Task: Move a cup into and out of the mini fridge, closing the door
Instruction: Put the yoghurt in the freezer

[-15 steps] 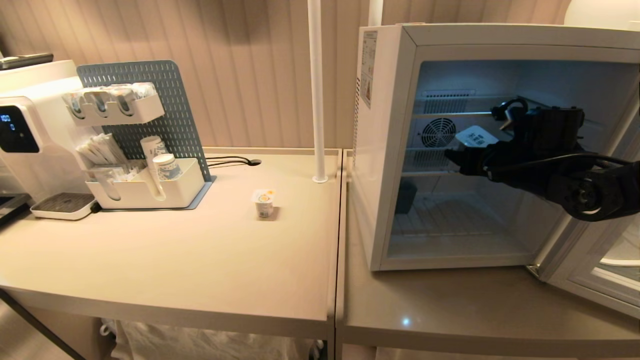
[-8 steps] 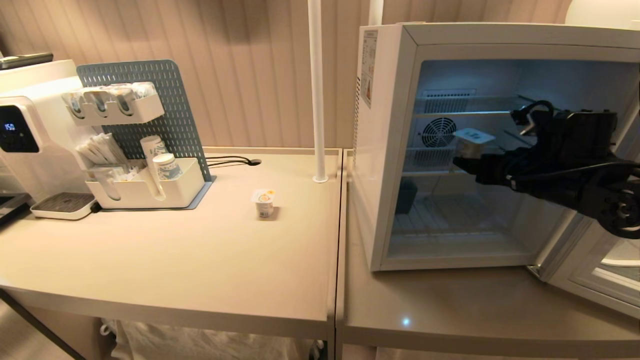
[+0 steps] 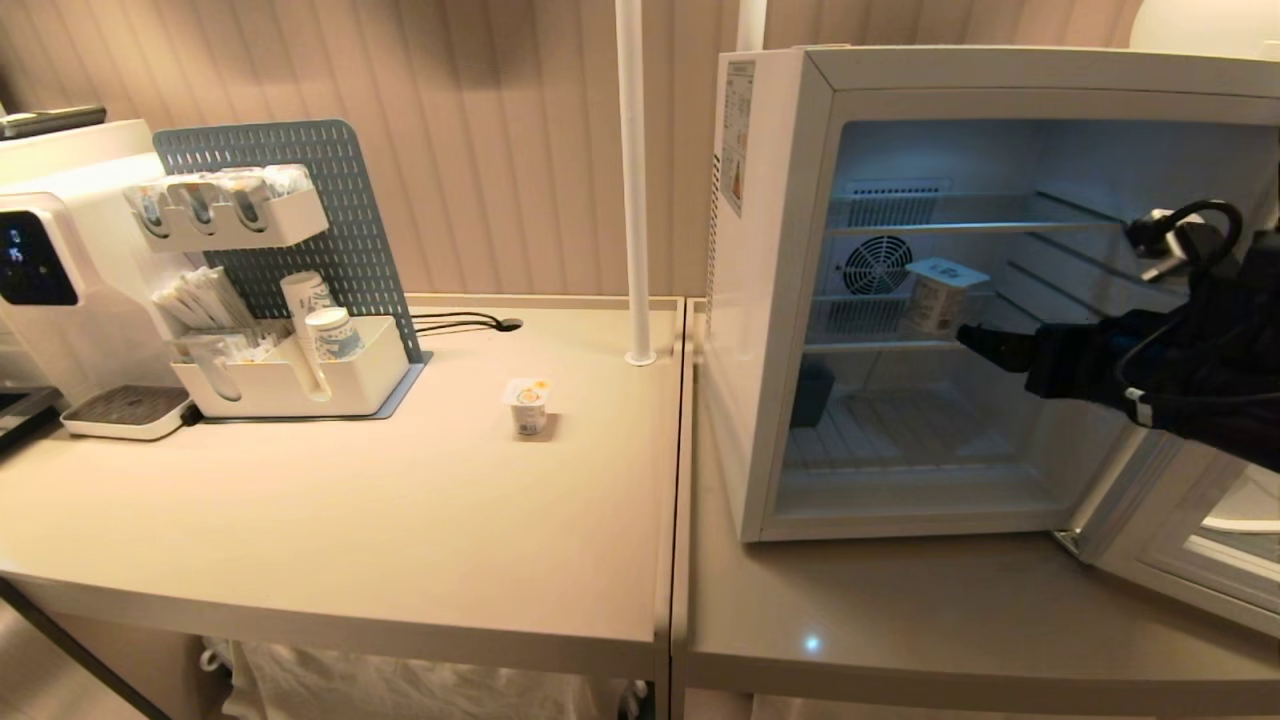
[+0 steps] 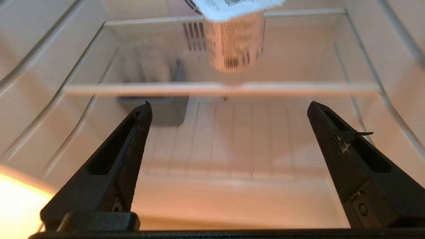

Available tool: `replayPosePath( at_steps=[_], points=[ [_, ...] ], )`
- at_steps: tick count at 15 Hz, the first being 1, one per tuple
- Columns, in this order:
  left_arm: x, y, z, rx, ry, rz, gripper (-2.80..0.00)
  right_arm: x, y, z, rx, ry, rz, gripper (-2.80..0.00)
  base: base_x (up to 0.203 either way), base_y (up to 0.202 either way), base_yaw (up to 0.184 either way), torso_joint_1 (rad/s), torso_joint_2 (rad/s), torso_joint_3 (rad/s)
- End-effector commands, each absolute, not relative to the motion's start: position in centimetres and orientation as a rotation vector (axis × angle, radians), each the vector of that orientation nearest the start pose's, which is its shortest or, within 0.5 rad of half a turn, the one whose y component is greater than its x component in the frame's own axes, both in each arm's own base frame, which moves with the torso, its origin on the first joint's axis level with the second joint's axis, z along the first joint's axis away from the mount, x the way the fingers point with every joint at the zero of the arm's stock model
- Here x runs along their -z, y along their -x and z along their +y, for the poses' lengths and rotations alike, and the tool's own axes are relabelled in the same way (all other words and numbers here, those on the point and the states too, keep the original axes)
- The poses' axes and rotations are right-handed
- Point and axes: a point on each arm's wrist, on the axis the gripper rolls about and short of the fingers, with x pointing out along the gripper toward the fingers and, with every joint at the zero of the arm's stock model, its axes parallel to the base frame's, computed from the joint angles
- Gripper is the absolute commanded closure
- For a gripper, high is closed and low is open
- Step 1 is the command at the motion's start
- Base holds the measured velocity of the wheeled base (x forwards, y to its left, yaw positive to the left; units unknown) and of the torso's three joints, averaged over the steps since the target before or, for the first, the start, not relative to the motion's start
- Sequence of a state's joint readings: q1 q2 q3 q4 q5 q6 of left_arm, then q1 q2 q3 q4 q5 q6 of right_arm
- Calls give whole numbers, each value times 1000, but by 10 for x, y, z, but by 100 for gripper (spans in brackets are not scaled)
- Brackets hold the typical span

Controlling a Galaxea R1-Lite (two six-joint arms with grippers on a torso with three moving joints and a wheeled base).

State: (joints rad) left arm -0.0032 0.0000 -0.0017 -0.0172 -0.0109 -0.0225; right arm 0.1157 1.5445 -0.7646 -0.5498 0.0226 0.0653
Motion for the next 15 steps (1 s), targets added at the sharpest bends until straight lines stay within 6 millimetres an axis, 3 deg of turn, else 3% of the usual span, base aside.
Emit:
replayPosePath(
  at_steps=[1, 4, 5, 9, 15],
  points=[
    [-78, 23, 0, 14, 23, -18, 0, -221, -225, 27, -138, -57, 165, -280, 0, 0, 0, 0, 0, 0],
    [-78, 23, 0, 14, 22, -17, 0, -225, -160, 20, -155, -60, 99, -280, 0, 0, 0, 0, 0, 0],
    [-78, 23, 0, 14, 21, -18, 0, -223, -139, 17, -153, -61, 93, 0, 0, 0, 0, 0, 0, 0],
    [-78, 23, 0, 14, 21, -17, 0, -219, -60, 7, -103, -117, 156, 0, 0, 0, 0, 0, 0, 0],
    [-78, 23, 0, 14, 23, -17, 0, -199, 26, -3, -25, -182, 153, 0, 0, 0, 0, 0, 0, 0]
  ],
)
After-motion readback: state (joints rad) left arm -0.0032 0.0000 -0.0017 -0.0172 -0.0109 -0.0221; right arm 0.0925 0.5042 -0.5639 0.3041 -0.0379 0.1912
